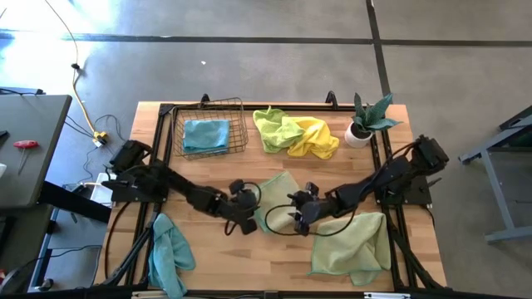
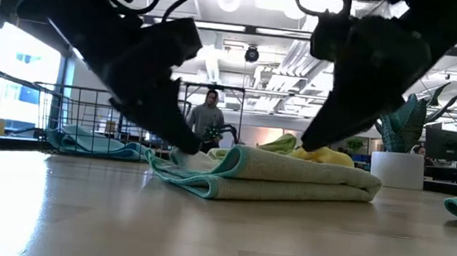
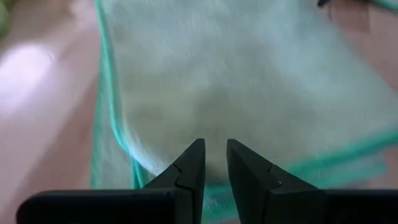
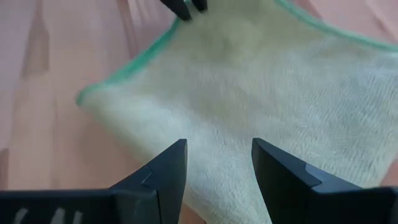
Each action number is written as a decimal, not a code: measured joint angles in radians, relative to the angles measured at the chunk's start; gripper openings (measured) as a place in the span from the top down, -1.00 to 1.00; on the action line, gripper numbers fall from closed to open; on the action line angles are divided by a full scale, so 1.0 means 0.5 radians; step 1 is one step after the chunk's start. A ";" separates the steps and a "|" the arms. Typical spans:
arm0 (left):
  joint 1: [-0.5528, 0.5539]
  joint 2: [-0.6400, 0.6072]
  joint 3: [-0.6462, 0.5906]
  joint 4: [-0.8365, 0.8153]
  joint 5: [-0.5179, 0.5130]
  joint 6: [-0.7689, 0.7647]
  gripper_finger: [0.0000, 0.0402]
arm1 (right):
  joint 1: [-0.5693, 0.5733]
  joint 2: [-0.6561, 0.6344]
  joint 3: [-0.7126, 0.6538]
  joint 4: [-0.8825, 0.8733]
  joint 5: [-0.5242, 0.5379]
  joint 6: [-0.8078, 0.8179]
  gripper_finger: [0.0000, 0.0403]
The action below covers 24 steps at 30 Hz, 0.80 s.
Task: Fold microfiber towels
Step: Fold the left green towel
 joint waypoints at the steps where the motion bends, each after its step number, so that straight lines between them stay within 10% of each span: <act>1: 0.000 0.000 -0.004 -0.038 0.032 -0.044 0.71 | 0.001 0.020 0.000 -0.006 -0.001 0.000 0.14; 16: -0.059 -0.002 -0.085 -0.030 0.148 -0.590 0.71 | -0.007 0.091 0.000 -0.058 0.010 -0.184 0.14; 24: -0.197 -0.002 -0.086 0.382 0.348 -0.664 0.71 | -0.007 0.091 0.000 -0.138 0.429 -0.624 0.14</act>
